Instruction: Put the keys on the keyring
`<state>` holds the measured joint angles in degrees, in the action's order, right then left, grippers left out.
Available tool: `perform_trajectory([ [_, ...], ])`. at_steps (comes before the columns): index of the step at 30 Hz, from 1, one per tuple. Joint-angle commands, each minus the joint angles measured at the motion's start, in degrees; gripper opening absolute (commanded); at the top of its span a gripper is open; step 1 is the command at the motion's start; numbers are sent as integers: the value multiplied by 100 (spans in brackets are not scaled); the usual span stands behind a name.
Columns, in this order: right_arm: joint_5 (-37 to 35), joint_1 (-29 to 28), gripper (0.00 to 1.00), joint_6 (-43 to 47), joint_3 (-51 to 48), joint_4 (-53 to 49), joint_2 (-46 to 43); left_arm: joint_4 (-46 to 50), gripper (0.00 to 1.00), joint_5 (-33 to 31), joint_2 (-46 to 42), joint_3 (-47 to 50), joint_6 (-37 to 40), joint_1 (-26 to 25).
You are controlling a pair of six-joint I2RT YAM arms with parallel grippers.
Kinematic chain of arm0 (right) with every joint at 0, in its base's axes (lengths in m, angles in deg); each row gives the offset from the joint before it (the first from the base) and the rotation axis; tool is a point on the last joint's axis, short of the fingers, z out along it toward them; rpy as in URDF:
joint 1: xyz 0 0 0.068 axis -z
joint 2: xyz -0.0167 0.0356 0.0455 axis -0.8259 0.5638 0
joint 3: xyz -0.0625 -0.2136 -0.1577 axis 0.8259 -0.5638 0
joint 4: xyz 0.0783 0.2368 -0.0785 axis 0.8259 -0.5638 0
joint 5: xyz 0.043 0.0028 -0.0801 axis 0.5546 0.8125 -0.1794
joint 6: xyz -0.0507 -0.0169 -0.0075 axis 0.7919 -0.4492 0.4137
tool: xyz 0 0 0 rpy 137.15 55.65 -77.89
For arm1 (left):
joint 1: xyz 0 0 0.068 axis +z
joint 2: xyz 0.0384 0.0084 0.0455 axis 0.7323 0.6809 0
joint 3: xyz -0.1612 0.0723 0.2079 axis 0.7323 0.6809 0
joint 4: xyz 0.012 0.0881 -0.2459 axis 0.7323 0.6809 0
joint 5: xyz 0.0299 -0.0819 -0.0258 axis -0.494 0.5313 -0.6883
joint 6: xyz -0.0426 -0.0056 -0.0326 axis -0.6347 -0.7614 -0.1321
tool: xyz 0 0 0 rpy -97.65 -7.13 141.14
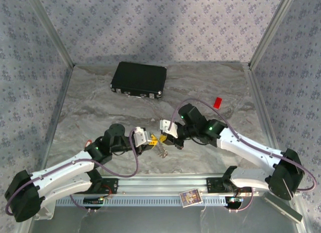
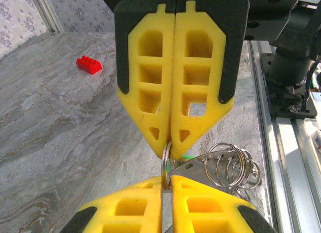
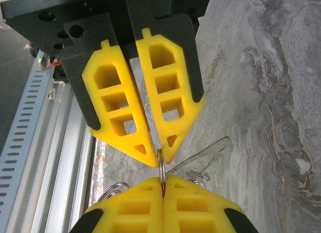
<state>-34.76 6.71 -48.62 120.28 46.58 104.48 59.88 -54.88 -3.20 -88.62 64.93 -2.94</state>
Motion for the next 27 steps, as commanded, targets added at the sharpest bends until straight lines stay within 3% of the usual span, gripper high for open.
perform_trajectory([
  [1, -273, -126, 0, 393, 421, -583, 125, 211, 12, 46, -97, -255, 162, -36],
  [8, -499, -321, 0, 694, 812, -958, 406, 243, 12, 95, -59, -315, 180, -35],
  [13, -353, -317, 0, 660, 794, -845, 381, 238, 3, 124, -40, -316, 198, -35],
  [18, -100, -41, 22, 340, 338, -421, 86, 45, 0, 104, -130, -161, 150, -40],
  [20, -21, 76, 26, 208, 157, -236, -21, -117, 0, 96, -167, -55, 95, -39],
  [27, -75, 87, 27, 26, -86, -67, -64, -599, 0, 0, -304, 211, -135, -39],
])
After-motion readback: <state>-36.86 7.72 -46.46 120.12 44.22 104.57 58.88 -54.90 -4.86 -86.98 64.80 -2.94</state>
